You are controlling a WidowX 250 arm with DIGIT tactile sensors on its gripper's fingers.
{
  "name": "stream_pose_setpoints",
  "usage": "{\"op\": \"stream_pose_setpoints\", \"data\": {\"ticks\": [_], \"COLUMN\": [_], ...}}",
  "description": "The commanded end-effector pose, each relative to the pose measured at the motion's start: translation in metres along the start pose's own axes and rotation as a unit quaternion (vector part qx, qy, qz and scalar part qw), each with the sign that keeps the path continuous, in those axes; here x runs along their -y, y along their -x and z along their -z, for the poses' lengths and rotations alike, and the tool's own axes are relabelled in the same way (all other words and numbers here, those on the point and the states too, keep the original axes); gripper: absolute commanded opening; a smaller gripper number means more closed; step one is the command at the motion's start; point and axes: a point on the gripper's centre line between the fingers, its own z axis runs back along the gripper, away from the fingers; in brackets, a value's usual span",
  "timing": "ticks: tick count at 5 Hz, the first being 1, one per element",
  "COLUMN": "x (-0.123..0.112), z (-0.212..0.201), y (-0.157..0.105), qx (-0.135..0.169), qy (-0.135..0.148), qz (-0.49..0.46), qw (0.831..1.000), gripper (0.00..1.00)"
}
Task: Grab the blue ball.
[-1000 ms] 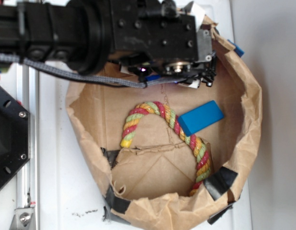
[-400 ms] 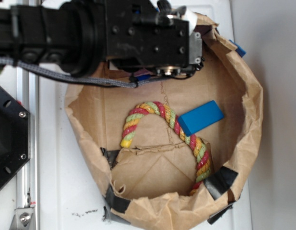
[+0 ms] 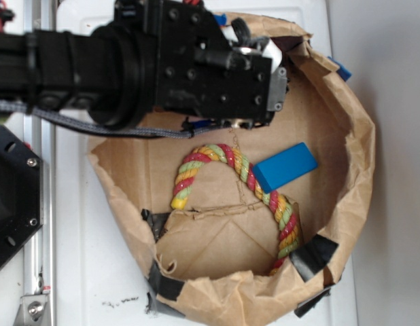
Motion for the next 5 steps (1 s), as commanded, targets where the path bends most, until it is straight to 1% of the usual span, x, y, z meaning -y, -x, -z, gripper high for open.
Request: {"op": "stream_pose_setpoints", "data": {"ticks": [1, 2, 3, 4, 5], "x": [-0.003, -0.002, 0.003, 0.01, 0.013], "z": [-0.01, -0.006, -0.001, 0.016, 0.024], "y": [-0.011, -0.011, -0.009, -0.009, -0.009], "qx": [-0.004, 0.005, 0.039, 0.048, 0.061], "qy": [0.021, 0.021, 0.039, 0.033, 0.016], "qz": [-0.012, -0.022, -0.019, -0.026, -0.035], "qw": [1.0, 1.0, 0.998, 0.998, 0.997], "gripper": [1.0, 1.0, 1.0, 1.0, 1.0]}}
